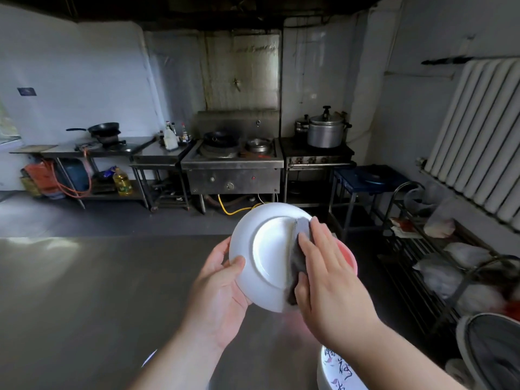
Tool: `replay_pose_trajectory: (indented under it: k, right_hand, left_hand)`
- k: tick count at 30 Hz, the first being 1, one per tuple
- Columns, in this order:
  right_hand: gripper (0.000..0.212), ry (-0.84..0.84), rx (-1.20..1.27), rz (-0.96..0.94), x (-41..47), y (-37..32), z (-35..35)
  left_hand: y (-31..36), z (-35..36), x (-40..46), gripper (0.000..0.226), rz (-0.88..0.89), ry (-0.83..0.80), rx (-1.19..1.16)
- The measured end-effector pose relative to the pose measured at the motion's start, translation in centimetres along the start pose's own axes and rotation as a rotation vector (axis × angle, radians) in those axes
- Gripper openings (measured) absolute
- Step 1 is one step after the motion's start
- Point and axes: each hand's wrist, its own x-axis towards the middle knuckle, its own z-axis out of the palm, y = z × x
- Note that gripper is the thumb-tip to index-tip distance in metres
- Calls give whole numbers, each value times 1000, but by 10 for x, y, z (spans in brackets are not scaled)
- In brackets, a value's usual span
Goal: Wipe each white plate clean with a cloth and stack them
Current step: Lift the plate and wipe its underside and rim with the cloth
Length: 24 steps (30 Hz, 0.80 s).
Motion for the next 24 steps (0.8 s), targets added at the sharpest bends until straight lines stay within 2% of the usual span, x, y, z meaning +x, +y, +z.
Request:
replay_pose_trajectory:
  k: [4,7,9,12,14,16,19,21,24]
  right_hand:
    - [71,42,151,-39,-25,3,14]
    - [76,-30,337,60,0,20,-8]
    - [70,-67,351,-36,25,28,-25]
    - [57,-86,183,-294,55,25,-36]
    - [55,-76,93,-399,65,23,-38]
    - [54,-22,103,-364,62,27,-35]
    - [54,86,269,-125,31,34,-23]
    - [56,91,351,-34,11,33,-14]
    - [56,37,345,-98,20,35,-19]
  left_hand:
    - [6,-2,1,56,-9,5,48]
    - [12,-1,-2,55,-54,-39,163]
    - [17,2,-4,52,-86,-89,246]
    - [22,12,-4,49,-112,-186,354]
    - [24,16,-3,49,-92,-211,370]
    - [26,16,-3,51,-59,-203,331]
    - [28,9,-3,52,-22,-176,225]
    - [29,4,-2,53,-14,-157,170]
    - [27,3,-1,51,-52,-174,173]
